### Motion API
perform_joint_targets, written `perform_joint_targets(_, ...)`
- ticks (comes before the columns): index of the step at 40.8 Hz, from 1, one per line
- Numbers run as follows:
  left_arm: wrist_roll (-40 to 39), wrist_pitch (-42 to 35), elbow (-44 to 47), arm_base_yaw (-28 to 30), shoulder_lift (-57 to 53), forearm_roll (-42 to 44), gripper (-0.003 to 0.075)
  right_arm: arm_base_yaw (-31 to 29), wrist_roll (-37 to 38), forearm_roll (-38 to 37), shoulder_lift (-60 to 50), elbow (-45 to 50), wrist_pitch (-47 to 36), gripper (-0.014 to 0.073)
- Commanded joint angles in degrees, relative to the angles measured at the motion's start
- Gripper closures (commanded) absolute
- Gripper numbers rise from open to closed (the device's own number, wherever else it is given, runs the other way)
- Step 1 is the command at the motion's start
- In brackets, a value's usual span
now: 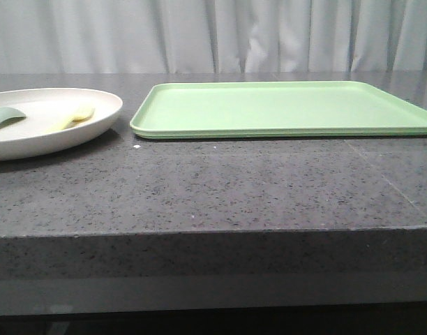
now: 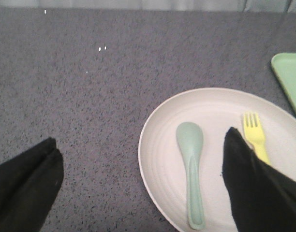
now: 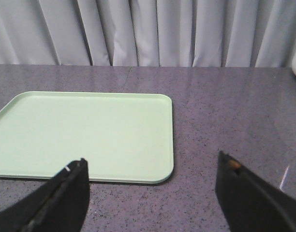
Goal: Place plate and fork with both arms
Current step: 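Grip the cream plate rim with the left gripper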
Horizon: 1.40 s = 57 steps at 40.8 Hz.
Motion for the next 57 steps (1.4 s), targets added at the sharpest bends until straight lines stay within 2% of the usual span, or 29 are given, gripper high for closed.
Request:
perform_joint_targets(1,0.0,0.4,-5.1,0.4,3.9,-0.7,0.0089,-0.3,-0.6,0.3,0.7,-2.1,-4.2,0.0029)
perform_joint_targets(13,0.0,4.0,-11.3,0.4,18.0,0.5,0.0089,-0.3,-0.6,0.3,0.7,-2.1,-4.0,0.0029)
perform_joint_targets(25,0.0,3.4,-15.7,0.4,29.2,1.4,0.0089,-0.3,-0.6,0.3,0.7,-2.1,-3.9,0.0029)
perform_joint_targets(46,0.0,3.6,-17.0,0.4,34.0,1.3,0.0095,-0.3,-0.6,0.3,0.7,-2.1,-3.2,0.0029)
perform_joint_targets(50,0.0,4.0,-17.0,0.4,34.0,1.3,0.0143,-0.3,-0.6,0.3,0.7,-2.1,-3.2,0.0029)
perform_joint_targets(57,0.0,4.5,-17.0,0.4,34.0,1.3,0.0295,-0.3,-0.6,0.3,0.8,-2.1,-3.1,0.0029)
